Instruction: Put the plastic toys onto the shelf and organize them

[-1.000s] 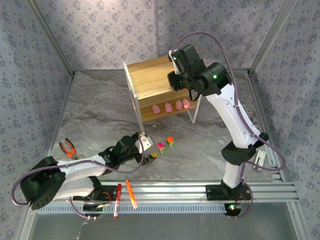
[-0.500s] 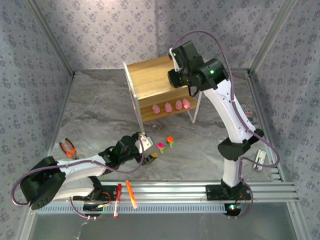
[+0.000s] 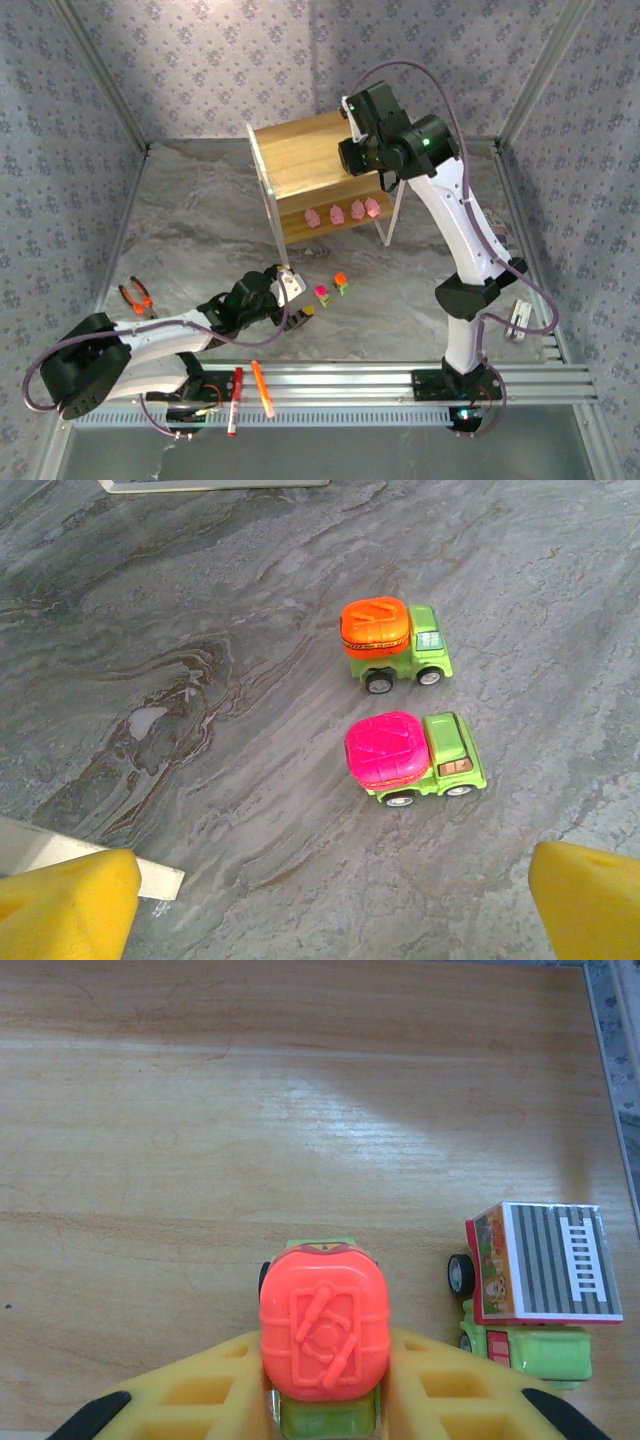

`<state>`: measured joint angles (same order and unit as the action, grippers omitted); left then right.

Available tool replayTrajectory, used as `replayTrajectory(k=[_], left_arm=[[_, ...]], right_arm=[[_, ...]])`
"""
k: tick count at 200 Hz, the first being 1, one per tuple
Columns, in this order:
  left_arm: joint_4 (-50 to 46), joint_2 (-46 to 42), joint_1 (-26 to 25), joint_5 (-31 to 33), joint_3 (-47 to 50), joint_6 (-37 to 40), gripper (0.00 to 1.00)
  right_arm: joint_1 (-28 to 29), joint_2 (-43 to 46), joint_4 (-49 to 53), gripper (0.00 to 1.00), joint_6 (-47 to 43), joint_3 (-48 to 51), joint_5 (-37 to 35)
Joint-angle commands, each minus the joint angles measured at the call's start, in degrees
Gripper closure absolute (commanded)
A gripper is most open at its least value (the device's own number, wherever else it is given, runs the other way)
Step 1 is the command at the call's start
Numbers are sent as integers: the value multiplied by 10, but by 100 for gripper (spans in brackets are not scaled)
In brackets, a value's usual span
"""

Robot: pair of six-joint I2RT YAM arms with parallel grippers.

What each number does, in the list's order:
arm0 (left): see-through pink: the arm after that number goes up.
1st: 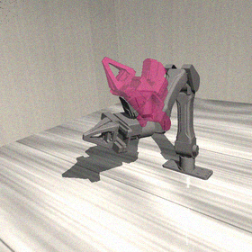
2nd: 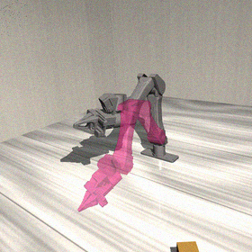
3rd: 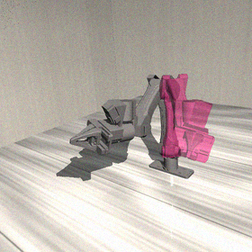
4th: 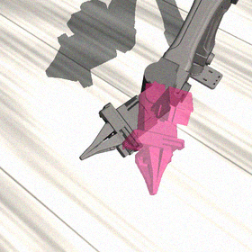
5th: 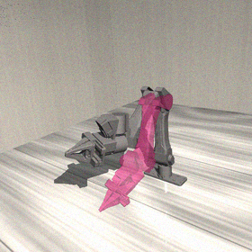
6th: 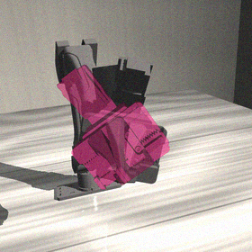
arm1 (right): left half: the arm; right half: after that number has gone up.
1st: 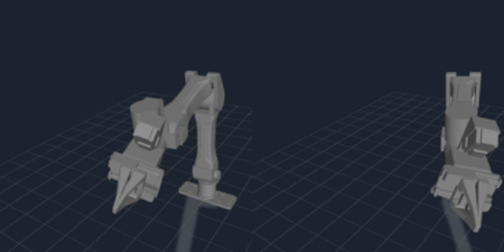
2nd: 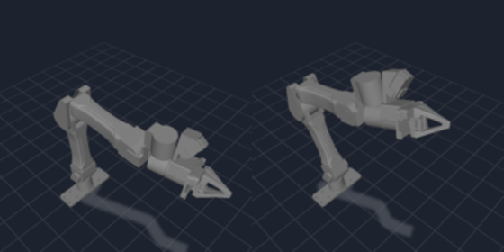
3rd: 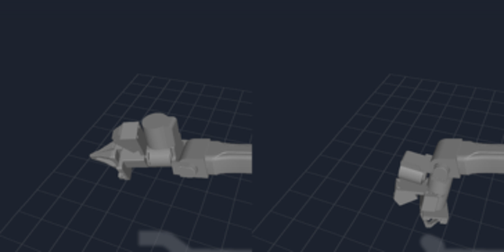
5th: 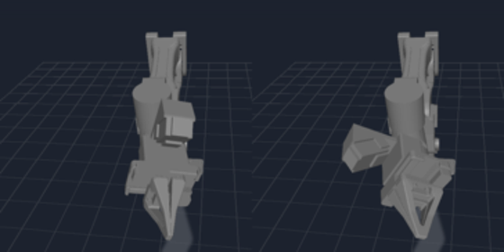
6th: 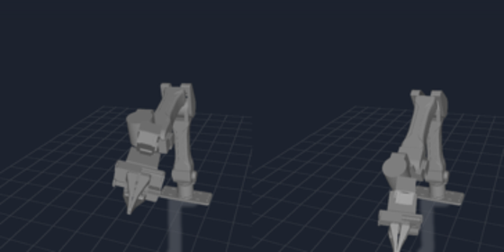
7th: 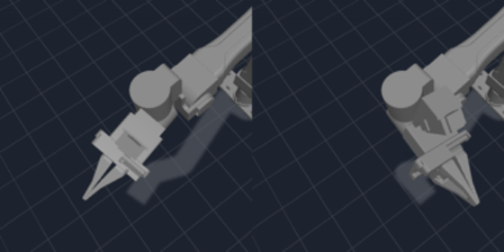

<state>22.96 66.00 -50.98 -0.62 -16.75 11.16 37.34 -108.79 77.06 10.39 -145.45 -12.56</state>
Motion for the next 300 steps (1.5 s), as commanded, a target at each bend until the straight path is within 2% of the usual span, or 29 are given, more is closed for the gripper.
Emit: replayTrajectory(k=[1, 168, 241, 300], left_arm=[[14, -9, 2, -9, 1, 8, 0], [14, -11, 2, -8, 2, 8, 0], [14, -10, 2, -8, 1, 8, 0], [13, -9, 2, -9, 1, 8, 0]], right_arm=[[-6, -7, 14, 70, -10, -10, 6], [-9, -12, 7, 68, -5, 13, 13], [-11, -11, 3, 58, -4, 16, 10], [-12, -12, 5, 57, -8, 3, 9]])
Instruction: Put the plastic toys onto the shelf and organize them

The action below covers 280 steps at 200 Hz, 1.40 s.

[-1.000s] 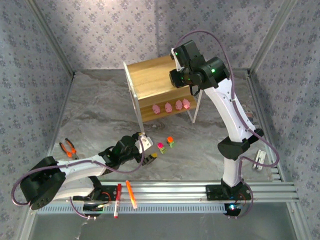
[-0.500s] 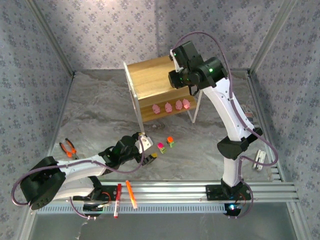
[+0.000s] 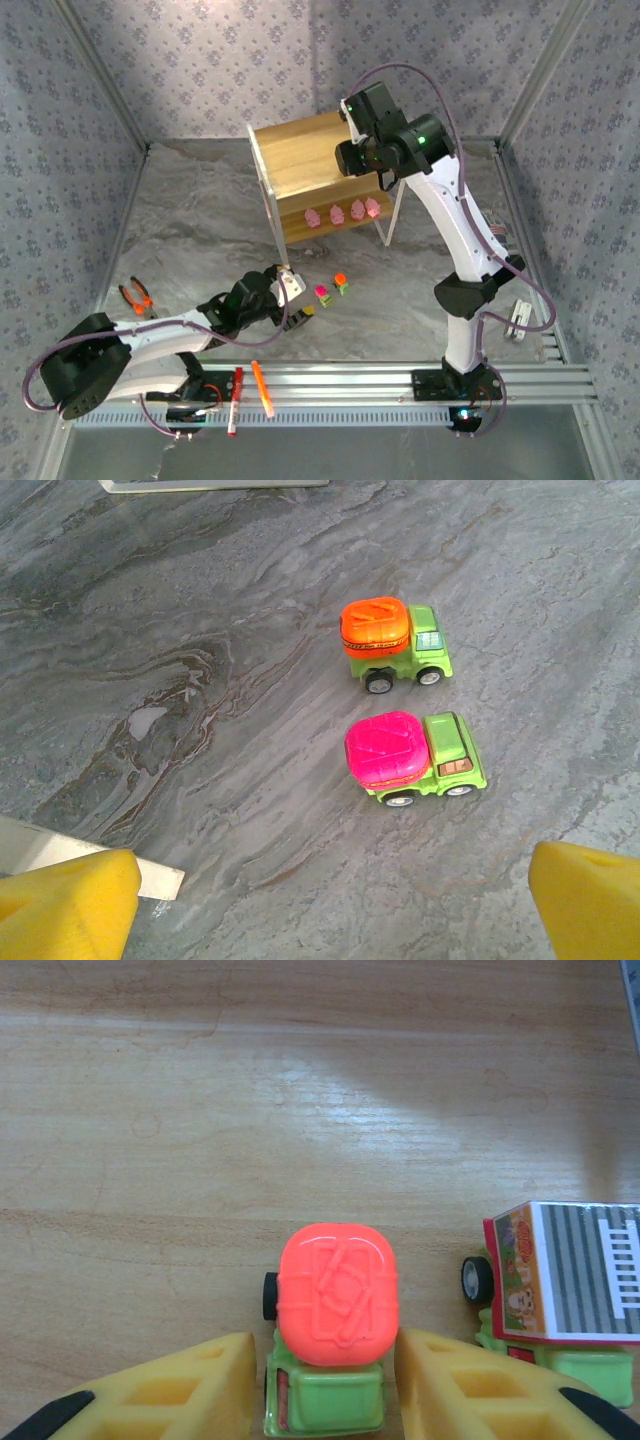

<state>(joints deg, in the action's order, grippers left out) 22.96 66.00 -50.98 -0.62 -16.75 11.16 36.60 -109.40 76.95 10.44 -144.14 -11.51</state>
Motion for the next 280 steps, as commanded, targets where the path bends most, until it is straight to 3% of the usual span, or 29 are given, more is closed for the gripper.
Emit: replayTrajectory(k=[1, 70, 168, 228, 280], left_arm=[[13, -9, 2, -9, 1, 8, 0], [13, -7, 2, -9, 1, 8, 0], [13, -4, 3, -8, -2, 8, 0], [12, -2, 2, -6, -3, 7, 0], [8, 1, 3, -9, -6, 9, 0]], right_arm=[[-4, -6, 6, 57, -9, -11, -2], [-3, -12, 20, 51, -33, -67, -19], [11, 34, 24, 48, -31, -68, -60], [55, 93, -4, 45, -24, -1, -112], [92, 169, -36, 43, 6, 124, -142]])
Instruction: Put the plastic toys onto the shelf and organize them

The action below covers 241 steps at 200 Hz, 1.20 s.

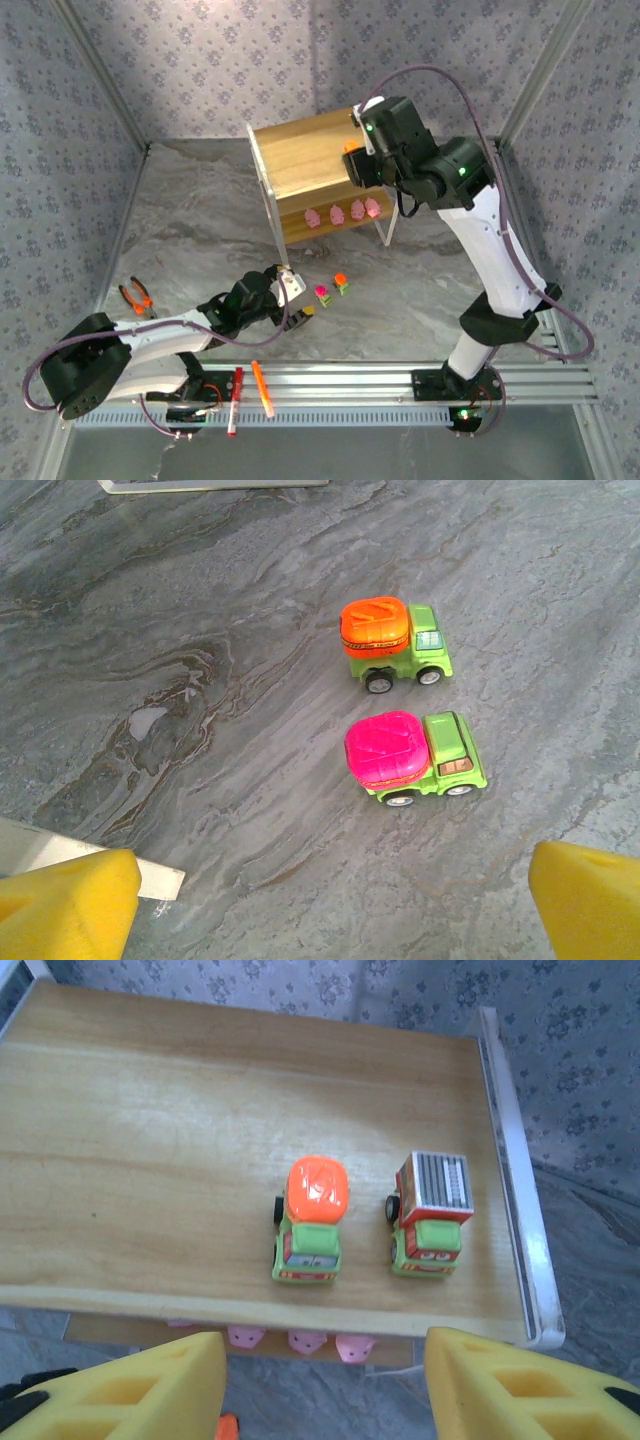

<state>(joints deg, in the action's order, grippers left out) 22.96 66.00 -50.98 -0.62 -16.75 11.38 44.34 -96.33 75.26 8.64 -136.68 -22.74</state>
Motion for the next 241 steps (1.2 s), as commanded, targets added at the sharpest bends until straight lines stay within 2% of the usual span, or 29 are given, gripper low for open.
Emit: replayTrajectory(k=[1, 138, 190, 241], left_arm=[[8, 2, 3, -9, -6, 7, 0], [-14, 11, 2, -28, -17, 12, 1], [-18, 12, 3, -32, -19, 13, 0], [-25, 11, 3, -32, -22, 12, 0]], right_arm=[[16, 40, -20, 43, 25, 53, -30], [73, 250, -160, 35, 130, 461, -23], [92, 283, -184, 32, 154, 548, -17], [98, 292, -229, 24, 179, 629, -3]])
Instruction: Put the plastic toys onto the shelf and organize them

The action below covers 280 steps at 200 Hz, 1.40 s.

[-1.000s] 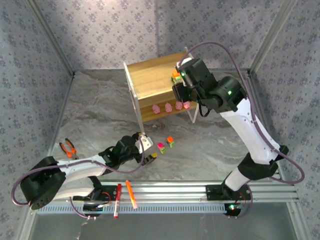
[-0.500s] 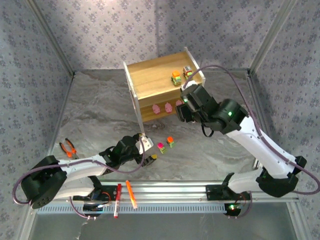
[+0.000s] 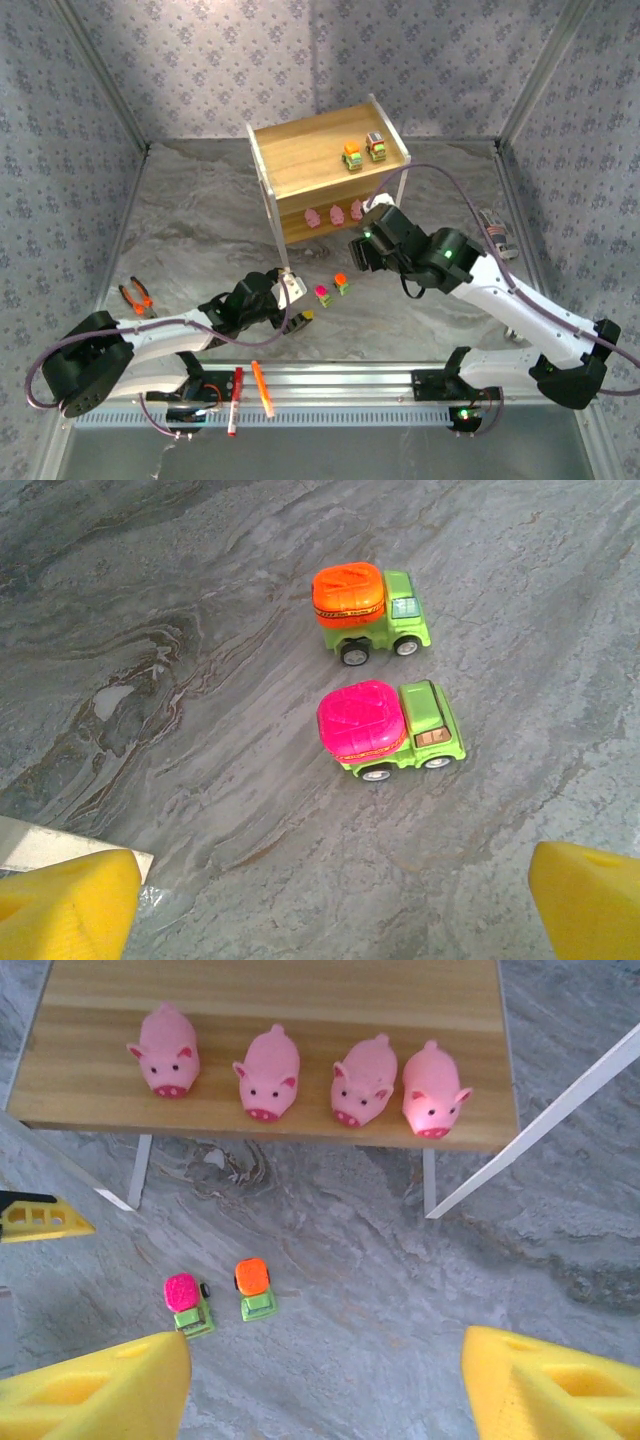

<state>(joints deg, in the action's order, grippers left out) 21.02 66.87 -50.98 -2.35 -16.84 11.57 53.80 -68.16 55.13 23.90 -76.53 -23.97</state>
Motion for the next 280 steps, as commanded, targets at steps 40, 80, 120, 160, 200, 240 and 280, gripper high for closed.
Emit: replayTrajectory(k=[40, 80, 120, 160, 200, 240, 280], left_arm=[[-9, 2, 3, -17, -22, 10, 0], [-12, 3, 4, -22, -23, 13, 0], [-12, 4, 6, -24, -23, 12, 0], [-13, 4, 7, -29, -24, 14, 0], [-14, 5, 9, -28, -25, 12, 0], [-14, 7, 9, -27, -27, 11, 0], [-14, 10, 11, -26, -28, 9, 0]], right_arm=[[3, 5, -73, 21, 35, 101, 37], [1, -22, -133, 22, 34, 163, 73], [-5, -48, -175, 29, 31, 189, 97], [-23, -81, -204, 36, 16, 201, 128], [-33, -112, -244, 46, 5, 216, 153], [-50, -137, -281, 51, -5, 228, 184], [-62, -170, -302, 55, -15, 227, 209]])
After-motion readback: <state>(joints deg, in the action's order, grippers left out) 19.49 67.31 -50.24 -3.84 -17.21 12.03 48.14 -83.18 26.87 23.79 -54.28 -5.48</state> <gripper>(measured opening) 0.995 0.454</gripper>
